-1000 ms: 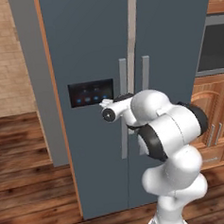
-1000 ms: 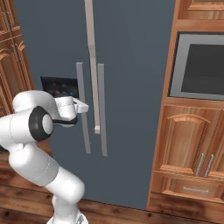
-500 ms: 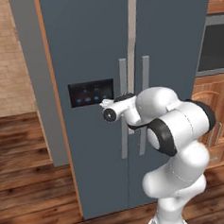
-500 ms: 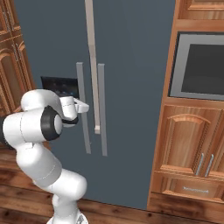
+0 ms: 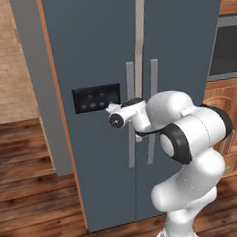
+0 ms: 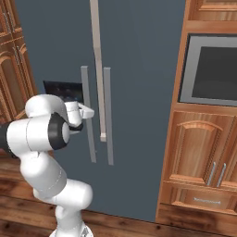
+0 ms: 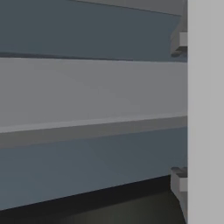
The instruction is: There's a fish in the fridge that needs to be moved to the freezer for freezing. Pick up the fish from the fridge, place it on any shelf in the freezer, and close the fridge and freezer doors when done.
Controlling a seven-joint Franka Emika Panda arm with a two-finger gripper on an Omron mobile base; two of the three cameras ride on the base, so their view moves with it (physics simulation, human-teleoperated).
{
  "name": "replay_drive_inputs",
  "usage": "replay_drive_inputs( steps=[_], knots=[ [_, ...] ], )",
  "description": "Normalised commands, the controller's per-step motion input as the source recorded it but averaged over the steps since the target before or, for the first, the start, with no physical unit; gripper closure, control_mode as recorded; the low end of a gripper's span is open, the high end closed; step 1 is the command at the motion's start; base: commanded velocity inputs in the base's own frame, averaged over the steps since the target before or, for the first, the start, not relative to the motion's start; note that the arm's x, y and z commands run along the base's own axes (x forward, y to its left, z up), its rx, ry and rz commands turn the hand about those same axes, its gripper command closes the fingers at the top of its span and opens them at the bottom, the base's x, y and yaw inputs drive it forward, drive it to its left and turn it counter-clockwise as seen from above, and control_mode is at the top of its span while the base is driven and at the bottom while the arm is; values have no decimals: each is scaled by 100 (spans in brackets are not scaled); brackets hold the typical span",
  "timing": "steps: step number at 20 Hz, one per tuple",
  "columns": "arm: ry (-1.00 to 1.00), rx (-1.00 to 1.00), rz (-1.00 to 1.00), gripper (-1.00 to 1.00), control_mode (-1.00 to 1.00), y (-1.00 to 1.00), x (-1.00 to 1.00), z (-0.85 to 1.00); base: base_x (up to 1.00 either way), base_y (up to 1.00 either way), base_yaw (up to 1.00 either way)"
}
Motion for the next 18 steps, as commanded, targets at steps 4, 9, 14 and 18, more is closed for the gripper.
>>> replay_drive_inputs(
  steps=[4,9,14,18],
  knots=[
    [0,0,0,-100,-100,0,16,32,0,0,0],
    [-4,0,0,-100,-100,-9,8,50,0,0,0],
    [-8,0,0,-100,-100,-48,-1,53,0,0,0],
    [-16,0,0,-100,-100,-47,-19,66,0,0,0]
  ],
)
